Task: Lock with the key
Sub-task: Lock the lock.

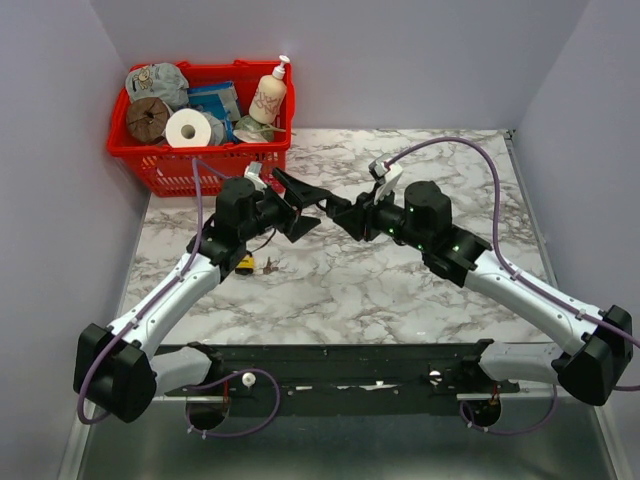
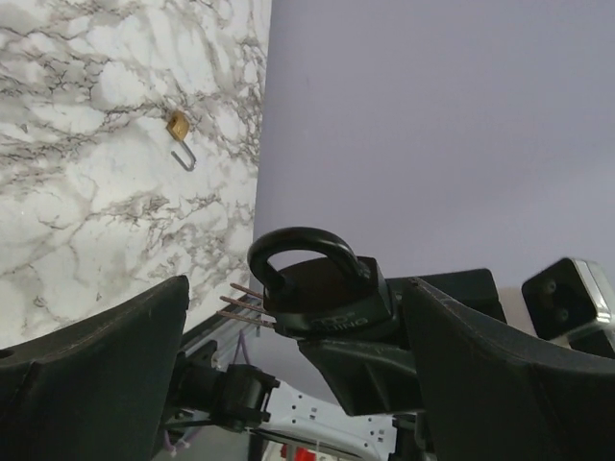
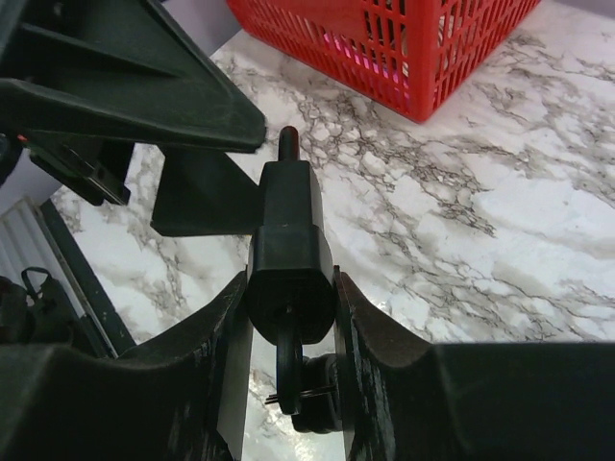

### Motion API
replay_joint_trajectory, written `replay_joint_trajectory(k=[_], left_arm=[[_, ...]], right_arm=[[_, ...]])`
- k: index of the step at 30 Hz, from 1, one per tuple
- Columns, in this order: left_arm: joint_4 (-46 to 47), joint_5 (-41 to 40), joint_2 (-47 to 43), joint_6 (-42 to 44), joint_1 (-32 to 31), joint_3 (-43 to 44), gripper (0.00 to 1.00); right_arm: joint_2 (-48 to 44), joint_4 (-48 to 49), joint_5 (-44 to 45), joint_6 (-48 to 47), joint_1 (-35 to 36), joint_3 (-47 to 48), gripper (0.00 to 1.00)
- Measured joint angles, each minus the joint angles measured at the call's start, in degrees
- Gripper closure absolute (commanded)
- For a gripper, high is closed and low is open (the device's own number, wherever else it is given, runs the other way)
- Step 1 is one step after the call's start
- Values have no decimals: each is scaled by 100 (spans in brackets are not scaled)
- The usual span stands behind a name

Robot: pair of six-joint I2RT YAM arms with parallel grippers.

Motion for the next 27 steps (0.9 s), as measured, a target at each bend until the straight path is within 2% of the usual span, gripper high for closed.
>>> replay_joint_trajectory(k=[10,12,21,24,27], left_arm=[[225,-22,334,-393,-424,389,2],[280,-20,376,-417,-424,437,9],[361,-17,516,-474,-450,476,23],[356,-22,535,-472,-450,476,35],[363,-61,557,-422,-442,479,61]], right_arm=[[0,306,492,-26,203,0,99],[0,361,553,-26,238,-11,99],[33,522,741,-15,354,-90,99],[55,566,804,0,376,-98,99],[55,610,833,4,378,-98,99]])
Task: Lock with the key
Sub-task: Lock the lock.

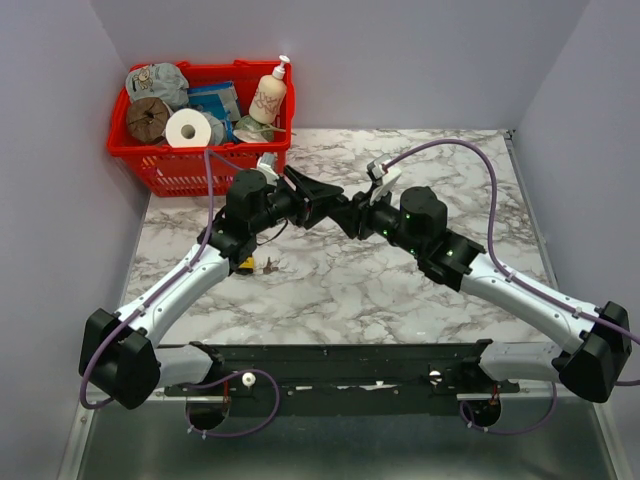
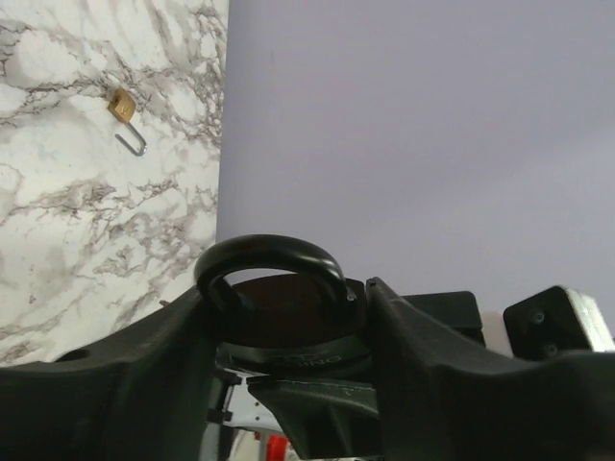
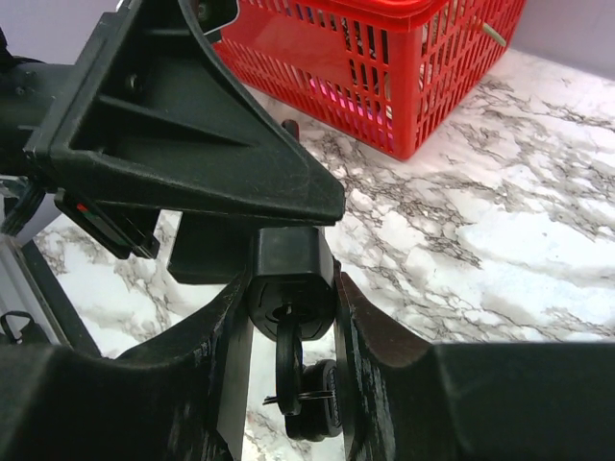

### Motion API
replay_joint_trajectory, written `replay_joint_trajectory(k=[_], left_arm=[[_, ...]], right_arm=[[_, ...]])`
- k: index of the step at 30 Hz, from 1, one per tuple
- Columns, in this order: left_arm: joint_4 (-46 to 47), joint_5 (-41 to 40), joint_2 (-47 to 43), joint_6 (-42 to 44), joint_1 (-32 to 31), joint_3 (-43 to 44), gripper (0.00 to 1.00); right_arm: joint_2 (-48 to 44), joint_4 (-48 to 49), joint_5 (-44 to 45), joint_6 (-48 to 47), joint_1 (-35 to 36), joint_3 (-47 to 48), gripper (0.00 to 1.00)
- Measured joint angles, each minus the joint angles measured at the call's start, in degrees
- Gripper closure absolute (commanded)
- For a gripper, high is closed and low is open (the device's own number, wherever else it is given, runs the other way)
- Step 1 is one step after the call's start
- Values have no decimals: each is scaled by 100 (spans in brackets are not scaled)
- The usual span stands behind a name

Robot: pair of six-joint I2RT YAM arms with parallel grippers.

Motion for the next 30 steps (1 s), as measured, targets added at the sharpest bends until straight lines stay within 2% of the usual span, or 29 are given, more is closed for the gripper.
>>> replay_joint_trajectory(k=[1,2,5,6,8,12,17,30], left_arm=[[9,0,0,4,4,0,75],[17,-7,-2,48,2,0,81],[2,-9,-4,146,2,0,99],[-7,-9,-4,164,4,0,100],[-28,-2,-4,197,17,0,100],[-94,122,-4,275,114,-11,100],[-140,125,-13,389,413,-24,100],[-138,160,-101,498,442,-120,100]], right_arm=[[0,-2,0,0,2,-2,99],[0,-4,-2,-2,2,-7,99],[0,-28,-2,0,7,-7,81],[0,-52,-2,0,7,-7,70],[0,-98,-28,0,7,-7,59],[-11,-254,-101,-7,7,-7,48],[-227,-748,-330,-162,-20,-7,43],[-385,-1058,-699,-623,-44,13,48]])
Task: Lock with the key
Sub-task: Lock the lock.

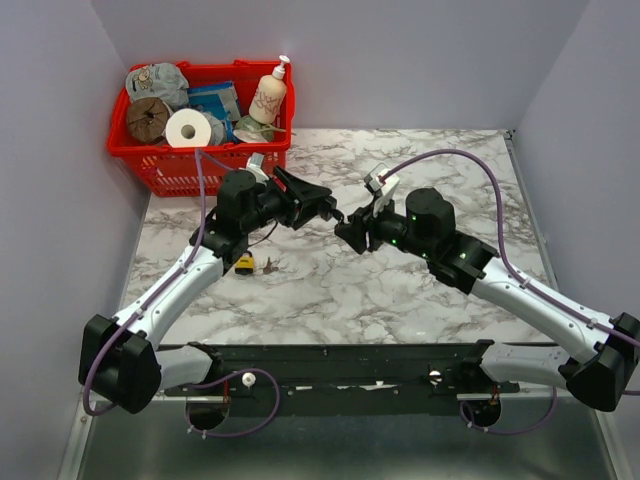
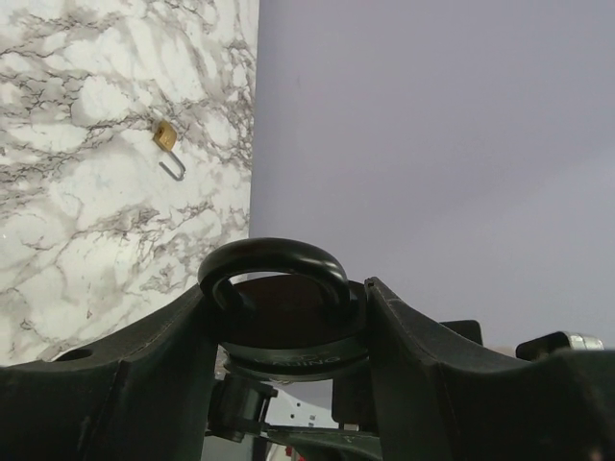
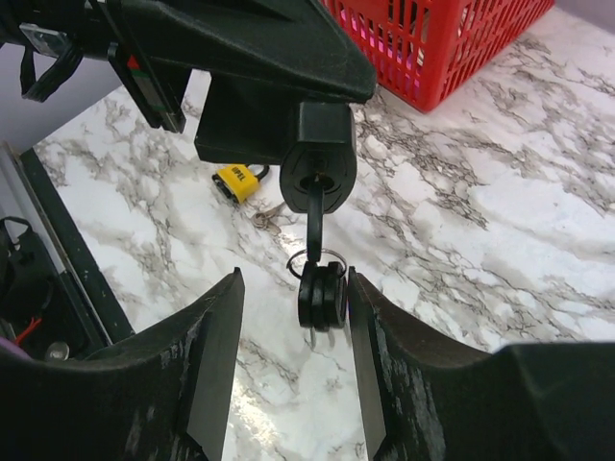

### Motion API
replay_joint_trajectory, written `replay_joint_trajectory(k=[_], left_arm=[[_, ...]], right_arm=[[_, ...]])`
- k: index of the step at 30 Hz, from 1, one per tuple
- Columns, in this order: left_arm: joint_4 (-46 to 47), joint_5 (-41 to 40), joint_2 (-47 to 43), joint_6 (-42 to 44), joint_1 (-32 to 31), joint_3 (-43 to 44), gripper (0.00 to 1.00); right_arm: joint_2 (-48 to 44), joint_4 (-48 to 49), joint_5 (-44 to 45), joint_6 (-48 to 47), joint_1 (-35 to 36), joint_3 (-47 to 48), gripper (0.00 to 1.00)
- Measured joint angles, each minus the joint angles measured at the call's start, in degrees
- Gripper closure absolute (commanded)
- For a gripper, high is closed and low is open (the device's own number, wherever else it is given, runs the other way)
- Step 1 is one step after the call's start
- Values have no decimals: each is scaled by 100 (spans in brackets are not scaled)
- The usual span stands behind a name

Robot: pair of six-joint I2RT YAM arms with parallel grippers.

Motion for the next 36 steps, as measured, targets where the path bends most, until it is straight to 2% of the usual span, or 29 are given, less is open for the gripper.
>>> replay_joint_trajectory(k=[11,14,17,18,20,21,32,36], left_arm=[[-9,2,-136,15,-11,-267,100],[-9,2,-140,17,-39,-269,100],[-7,7,-142,17,-63,-269,100],[-9,7,-142,17,-66,-269,100],[-9,2,-142,39,-70,-269,100],[-20,2,-142,46,-70,-269,100],[-155,63,-146,92,59,-227,100],[-323,2,-146,197,330,-129,100]], right_arm=[[114,-31,7,-299,-13,295,50],[227,-31,-4,-310,-24,321,54],[343,-31,-13,-319,-28,323,67],[385,-31,-17,-321,-28,323,79],[433,-31,-42,-332,-28,323,89],[444,-28,-57,-326,-28,326,99],[350,-4,-227,-317,-74,232,99],[133,4,-260,-254,-76,28,99]])
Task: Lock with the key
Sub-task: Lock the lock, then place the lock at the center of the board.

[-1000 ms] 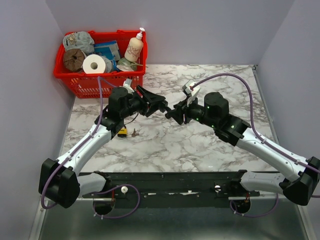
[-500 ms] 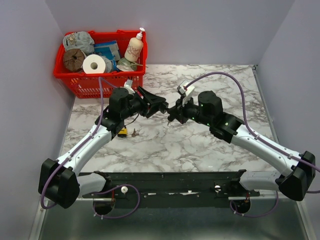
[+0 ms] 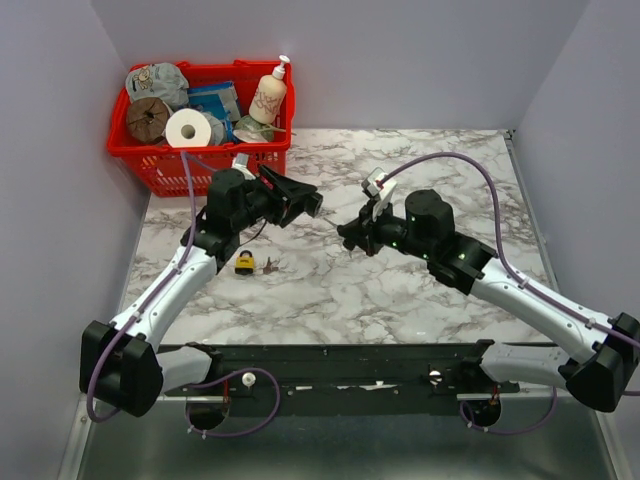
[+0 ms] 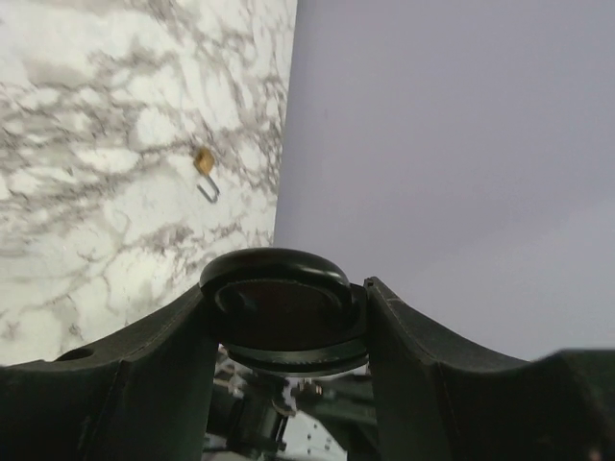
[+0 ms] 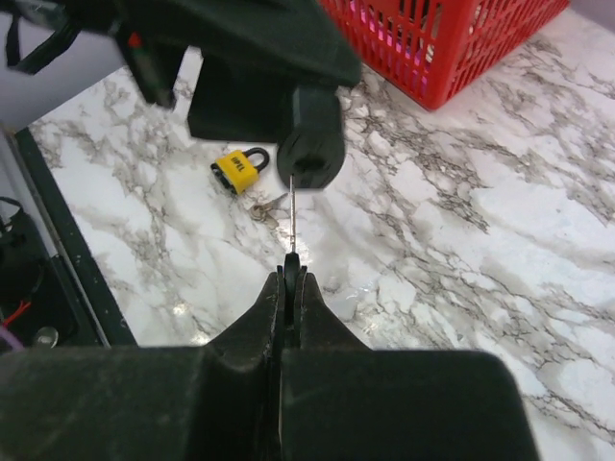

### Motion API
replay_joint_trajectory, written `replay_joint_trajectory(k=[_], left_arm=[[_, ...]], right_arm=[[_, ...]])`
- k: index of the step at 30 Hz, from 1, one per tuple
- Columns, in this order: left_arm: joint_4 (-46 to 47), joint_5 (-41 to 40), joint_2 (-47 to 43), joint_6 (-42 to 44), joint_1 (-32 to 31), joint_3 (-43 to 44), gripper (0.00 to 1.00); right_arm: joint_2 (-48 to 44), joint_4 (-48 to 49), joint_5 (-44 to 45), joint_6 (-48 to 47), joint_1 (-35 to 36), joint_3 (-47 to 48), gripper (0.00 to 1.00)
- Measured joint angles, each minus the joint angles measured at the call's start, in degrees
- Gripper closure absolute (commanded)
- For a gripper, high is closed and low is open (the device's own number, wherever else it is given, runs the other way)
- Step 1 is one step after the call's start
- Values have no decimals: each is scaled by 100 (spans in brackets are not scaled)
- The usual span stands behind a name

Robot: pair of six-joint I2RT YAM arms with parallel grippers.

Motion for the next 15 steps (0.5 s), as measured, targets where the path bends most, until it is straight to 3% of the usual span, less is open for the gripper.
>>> replay_joint_trajectory(k=[6,11,15], left_arm=[[-339,-275,9,544,361,186,100],[-1554,-203,-17,2234,326,765,100],[-2645,-203,-98,3552,140,686,100]], right_arm=[[-334,-68,-197,197,7,-273,99],[-382,-247,-63,457,-11,-361,99],[-382,-376,7,675,-125,-428,99]])
